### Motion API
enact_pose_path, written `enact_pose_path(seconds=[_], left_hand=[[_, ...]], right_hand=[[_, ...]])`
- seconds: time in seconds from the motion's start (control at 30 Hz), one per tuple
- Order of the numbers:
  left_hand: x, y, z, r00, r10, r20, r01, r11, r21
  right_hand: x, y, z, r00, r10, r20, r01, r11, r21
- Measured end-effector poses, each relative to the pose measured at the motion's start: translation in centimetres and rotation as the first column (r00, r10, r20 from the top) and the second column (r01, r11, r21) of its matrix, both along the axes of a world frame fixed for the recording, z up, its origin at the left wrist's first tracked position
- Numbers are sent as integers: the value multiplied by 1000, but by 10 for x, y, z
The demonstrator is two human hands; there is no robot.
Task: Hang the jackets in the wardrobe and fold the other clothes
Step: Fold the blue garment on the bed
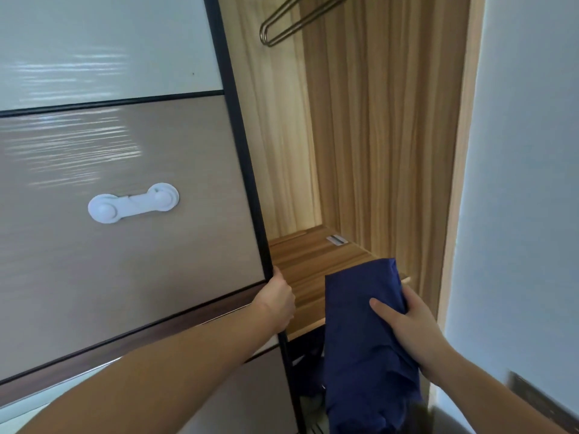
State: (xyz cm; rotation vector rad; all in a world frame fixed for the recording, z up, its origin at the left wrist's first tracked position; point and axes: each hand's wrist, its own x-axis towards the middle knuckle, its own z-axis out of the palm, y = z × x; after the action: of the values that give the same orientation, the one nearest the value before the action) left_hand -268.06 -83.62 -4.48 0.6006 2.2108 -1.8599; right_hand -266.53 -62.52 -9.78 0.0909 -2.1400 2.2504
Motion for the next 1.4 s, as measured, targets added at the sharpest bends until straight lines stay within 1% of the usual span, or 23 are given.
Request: enact_pose_path(seconds=[0.2,0.37,0.5,0.57,0.67,0.73,0.87,0.93,1.03,1.27,1.4], left_hand=[[9,-28,-7,996,-36,-87,39,998,44],[13,-35,-7,992,-81,-96,85,996,37],[10,-38,-5,992,-90,-93,97,992,76],[4,-34,-4,994,-74,-80,83,990,117],[-2,-45,-4,998,32,-60,-19,977,214],[1,-60,-7,995,84,-48,-69,967,244],[17,-90,-13,988,147,-46,-131,960,247],[28,-107,-15,987,151,-59,-133,961,244],[46,-135,-19,978,195,-68,-176,958,226],[86,-185,-27,953,285,-102,-271,954,130],[103,-210,-32,945,293,-143,-285,956,72]], right_hand=[[6,-38,0,995,100,-21,-100,995,7],[8,-52,1,992,123,-36,-122,992,29],[9,-50,-2,991,126,-36,-125,992,25],[11,-45,-5,992,125,-28,-124,992,10],[10,-36,-8,995,100,-8,-100,995,17],[7,-35,-10,996,90,1,-90,996,13],[3,-59,-15,995,97,30,-97,995,-18],[2,-78,-16,991,122,46,-121,992,-26],[4,-110,-20,982,176,66,-174,984,-44],[13,-167,-18,954,297,40,-297,955,1],[17,-185,-14,939,341,43,-340,940,-29]])
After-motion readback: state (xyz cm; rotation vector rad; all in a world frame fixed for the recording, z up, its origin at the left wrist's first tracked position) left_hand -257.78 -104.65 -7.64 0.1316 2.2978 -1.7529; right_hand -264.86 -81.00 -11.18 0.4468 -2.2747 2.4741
